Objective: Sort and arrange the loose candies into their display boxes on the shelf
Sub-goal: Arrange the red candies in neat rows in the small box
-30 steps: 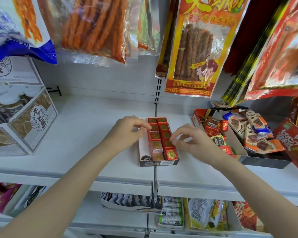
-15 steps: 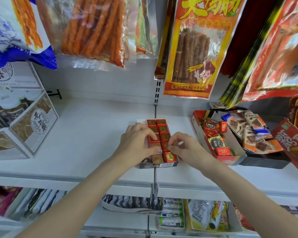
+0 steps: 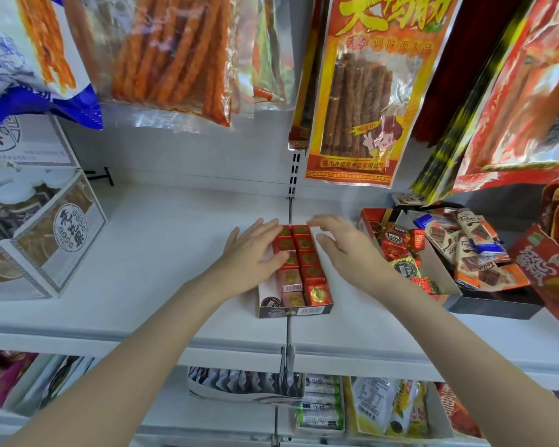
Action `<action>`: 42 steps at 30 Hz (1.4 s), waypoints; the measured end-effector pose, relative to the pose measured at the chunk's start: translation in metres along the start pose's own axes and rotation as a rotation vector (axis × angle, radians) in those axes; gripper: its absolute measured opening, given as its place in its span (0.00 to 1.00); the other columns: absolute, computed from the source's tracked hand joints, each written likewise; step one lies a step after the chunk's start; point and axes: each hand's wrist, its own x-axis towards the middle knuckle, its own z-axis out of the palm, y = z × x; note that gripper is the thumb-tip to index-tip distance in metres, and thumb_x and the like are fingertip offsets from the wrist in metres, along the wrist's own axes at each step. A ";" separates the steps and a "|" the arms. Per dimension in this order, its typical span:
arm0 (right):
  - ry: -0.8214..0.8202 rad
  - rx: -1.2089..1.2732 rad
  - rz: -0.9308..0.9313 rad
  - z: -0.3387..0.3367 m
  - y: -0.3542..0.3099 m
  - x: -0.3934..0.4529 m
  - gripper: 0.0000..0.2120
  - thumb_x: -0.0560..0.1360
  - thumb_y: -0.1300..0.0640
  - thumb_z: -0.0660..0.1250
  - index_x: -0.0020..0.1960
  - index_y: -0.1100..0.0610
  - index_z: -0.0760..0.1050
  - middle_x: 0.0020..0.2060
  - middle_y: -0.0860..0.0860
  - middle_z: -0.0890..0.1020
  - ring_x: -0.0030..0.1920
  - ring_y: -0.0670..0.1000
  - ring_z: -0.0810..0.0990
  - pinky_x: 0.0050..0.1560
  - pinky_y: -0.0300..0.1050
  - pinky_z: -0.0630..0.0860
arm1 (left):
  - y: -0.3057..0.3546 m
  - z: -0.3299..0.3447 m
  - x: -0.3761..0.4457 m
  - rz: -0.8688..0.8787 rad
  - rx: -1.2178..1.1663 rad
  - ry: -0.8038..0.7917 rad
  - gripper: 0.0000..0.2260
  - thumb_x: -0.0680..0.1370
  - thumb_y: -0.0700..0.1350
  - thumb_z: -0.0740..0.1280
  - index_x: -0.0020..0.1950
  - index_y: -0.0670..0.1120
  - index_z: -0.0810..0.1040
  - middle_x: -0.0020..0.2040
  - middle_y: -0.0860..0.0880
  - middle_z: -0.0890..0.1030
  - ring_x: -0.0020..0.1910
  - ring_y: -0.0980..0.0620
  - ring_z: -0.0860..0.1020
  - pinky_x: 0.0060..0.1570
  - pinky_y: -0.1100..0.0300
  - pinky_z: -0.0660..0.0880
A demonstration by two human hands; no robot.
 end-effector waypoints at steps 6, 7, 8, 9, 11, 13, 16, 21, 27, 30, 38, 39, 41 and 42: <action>-0.237 -0.300 -0.025 0.026 0.011 0.015 0.25 0.81 0.51 0.48 0.75 0.56 0.49 0.76 0.51 0.51 0.76 0.49 0.47 0.75 0.49 0.48 | -0.005 0.005 0.001 0.012 0.137 -0.120 0.27 0.80 0.57 0.50 0.76 0.49 0.47 0.77 0.53 0.45 0.75 0.55 0.40 0.72 0.51 0.36; -0.238 -0.340 -0.020 0.026 0.012 0.014 0.25 0.81 0.50 0.47 0.75 0.55 0.48 0.76 0.49 0.50 0.76 0.49 0.46 0.75 0.51 0.48 | -0.005 0.004 0.001 0.015 0.136 -0.121 0.27 0.80 0.57 0.50 0.76 0.50 0.46 0.77 0.53 0.45 0.75 0.55 0.39 0.72 0.51 0.36; -0.230 -0.371 -0.014 0.027 0.013 0.013 0.25 0.81 0.49 0.47 0.75 0.54 0.48 0.76 0.48 0.50 0.76 0.49 0.46 0.75 0.52 0.48 | -0.005 0.004 0.001 0.017 0.134 -0.123 0.27 0.80 0.57 0.50 0.76 0.50 0.46 0.77 0.54 0.44 0.75 0.56 0.39 0.72 0.51 0.36; -0.218 -0.389 -0.008 0.028 0.013 0.011 0.24 0.81 0.49 0.46 0.75 0.53 0.48 0.76 0.48 0.50 0.76 0.49 0.46 0.75 0.52 0.48 | -0.004 0.004 0.000 0.018 0.130 -0.126 0.27 0.80 0.57 0.50 0.76 0.50 0.46 0.77 0.54 0.44 0.75 0.56 0.38 0.72 0.51 0.35; -0.188 -0.368 0.002 0.031 0.011 0.009 0.24 0.81 0.49 0.46 0.75 0.53 0.49 0.76 0.48 0.50 0.76 0.50 0.47 0.74 0.52 0.49 | -0.003 0.004 0.000 0.019 0.121 -0.131 0.27 0.80 0.56 0.50 0.76 0.49 0.46 0.77 0.53 0.44 0.75 0.55 0.38 0.72 0.52 0.35; -0.140 -0.202 0.016 0.030 0.008 0.008 0.23 0.81 0.51 0.48 0.75 0.54 0.52 0.75 0.50 0.53 0.75 0.51 0.51 0.73 0.48 0.50 | -0.003 0.004 -0.002 0.022 0.109 -0.116 0.27 0.80 0.56 0.50 0.76 0.49 0.46 0.77 0.53 0.44 0.75 0.55 0.39 0.72 0.52 0.35; -0.073 0.096 0.078 0.011 0.004 0.007 0.20 0.81 0.56 0.51 0.73 0.54 0.59 0.73 0.50 0.61 0.73 0.50 0.57 0.69 0.38 0.53 | -0.004 -0.001 -0.009 0.053 0.095 -0.072 0.25 0.81 0.54 0.50 0.76 0.50 0.48 0.77 0.53 0.46 0.75 0.56 0.40 0.72 0.52 0.35; -0.154 0.082 -0.095 -0.021 0.007 -0.016 0.10 0.76 0.61 0.62 0.52 0.51 0.80 0.52 0.44 0.79 0.55 0.44 0.76 0.56 0.40 0.74 | 0.005 -0.005 -0.034 0.256 0.100 -0.057 0.20 0.82 0.49 0.51 0.74 0.56 0.54 0.75 0.58 0.53 0.74 0.60 0.47 0.70 0.59 0.36; -0.298 -0.039 -0.179 -0.015 0.006 -0.044 0.12 0.74 0.61 0.67 0.57 0.55 0.78 0.52 0.47 0.74 0.45 0.45 0.77 0.51 0.35 0.74 | 0.010 0.006 -0.037 0.280 0.129 -0.134 0.20 0.82 0.49 0.52 0.74 0.57 0.55 0.75 0.59 0.55 0.74 0.60 0.49 0.72 0.55 0.41; -0.203 -0.063 -0.189 -0.008 0.005 -0.050 0.12 0.73 0.61 0.67 0.56 0.55 0.77 0.50 0.45 0.72 0.43 0.43 0.76 0.48 0.33 0.74 | 0.009 0.009 -0.034 0.277 0.130 -0.114 0.19 0.81 0.50 0.53 0.73 0.58 0.58 0.74 0.60 0.57 0.74 0.59 0.50 0.73 0.53 0.43; -0.119 0.137 -0.078 -0.013 0.000 -0.047 0.11 0.70 0.61 0.70 0.41 0.47 0.71 0.41 0.46 0.78 0.44 0.49 0.78 0.44 0.38 0.76 | 0.015 0.006 -0.028 0.273 -0.025 0.024 0.17 0.78 0.46 0.62 0.67 0.54 0.71 0.67 0.56 0.70 0.68 0.55 0.64 0.70 0.54 0.56; -0.066 0.219 -0.025 -0.020 0.002 -0.045 0.10 0.70 0.61 0.71 0.42 0.49 0.72 0.41 0.46 0.79 0.44 0.48 0.78 0.45 0.37 0.75 | 0.017 0.003 -0.027 0.236 -0.063 0.059 0.16 0.77 0.45 0.63 0.65 0.53 0.72 0.65 0.54 0.72 0.66 0.54 0.66 0.69 0.56 0.58; 0.010 0.322 0.062 -0.038 0.008 -0.044 0.09 0.70 0.62 0.71 0.45 0.53 0.74 0.42 0.47 0.80 0.45 0.45 0.78 0.47 0.34 0.75 | 0.020 0.000 -0.024 0.161 -0.100 0.113 0.16 0.76 0.47 0.65 0.63 0.51 0.74 0.61 0.52 0.73 0.62 0.52 0.68 0.66 0.57 0.60; 0.013 0.343 0.088 -0.043 0.012 -0.044 0.09 0.70 0.62 0.70 0.46 0.53 0.74 0.43 0.48 0.80 0.45 0.45 0.78 0.47 0.34 0.75 | 0.022 0.000 -0.024 0.139 -0.076 0.119 0.16 0.75 0.50 0.65 0.63 0.52 0.75 0.60 0.52 0.73 0.62 0.52 0.68 0.65 0.57 0.59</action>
